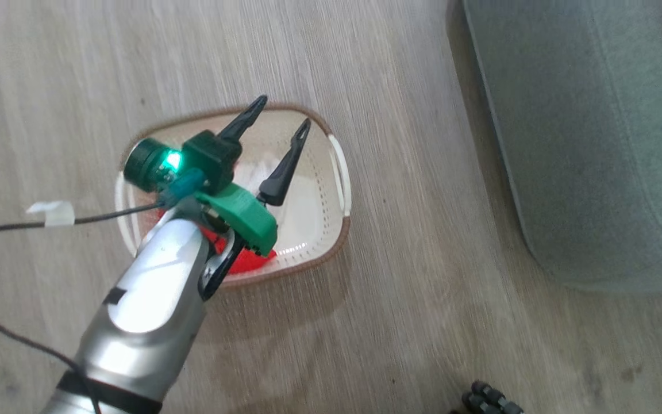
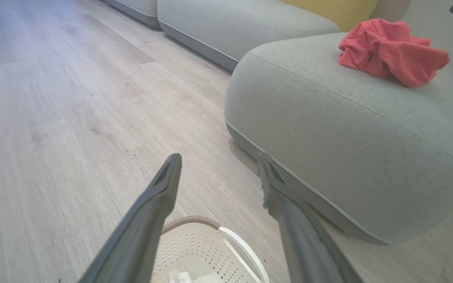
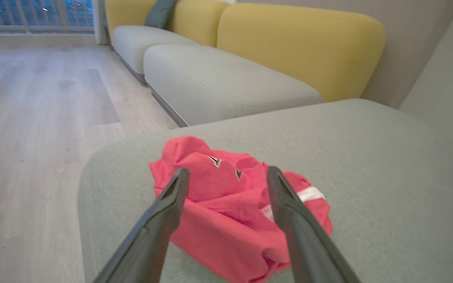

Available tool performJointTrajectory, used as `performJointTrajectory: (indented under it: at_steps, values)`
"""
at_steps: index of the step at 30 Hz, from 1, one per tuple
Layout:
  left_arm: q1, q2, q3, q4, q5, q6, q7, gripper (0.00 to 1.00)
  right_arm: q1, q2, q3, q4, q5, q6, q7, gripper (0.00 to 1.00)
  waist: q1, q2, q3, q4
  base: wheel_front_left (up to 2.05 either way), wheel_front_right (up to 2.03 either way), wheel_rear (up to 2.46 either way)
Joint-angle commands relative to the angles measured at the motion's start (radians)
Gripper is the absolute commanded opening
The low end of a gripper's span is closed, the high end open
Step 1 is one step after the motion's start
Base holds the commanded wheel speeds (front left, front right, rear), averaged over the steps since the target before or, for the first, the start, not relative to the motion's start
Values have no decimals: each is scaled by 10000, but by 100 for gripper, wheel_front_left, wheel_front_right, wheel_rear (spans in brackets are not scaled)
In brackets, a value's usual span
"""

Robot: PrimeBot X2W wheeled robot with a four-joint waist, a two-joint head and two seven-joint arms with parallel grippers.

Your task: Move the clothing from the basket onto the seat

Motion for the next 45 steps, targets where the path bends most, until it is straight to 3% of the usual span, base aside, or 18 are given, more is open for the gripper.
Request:
performJointTrajectory:
  at_steps: [1, 16, 29, 45]
  values:
    - [76, 42, 418, -202, -53, 19, -51, 100, 192, -141, 300, -468, 51, -4, -64, 100, 1, -1, -561, 201, 0, 0, 0]
    - [1504, -284, 2689, -37, 192, 317, -51, 100, 1939, 1189, 3032, -2605, 480, -4, -64, 100, 1, -1, -2590, 1395, 0, 0, 0]
    - [2639, -290, 4613, -291, 747, 584, -51, 100, 2884, 1469, 4997, -2877, 1440, -4, -64, 100, 1, -1, -3710, 2294, 0, 0, 0]
    - [4147, -501, 5629, -754, 1334, 525, -51, 100, 4341, 1928, 5798, -3007, 1892, -4, -64, 100, 1, -1, -4704, 2149, 0, 0, 0]
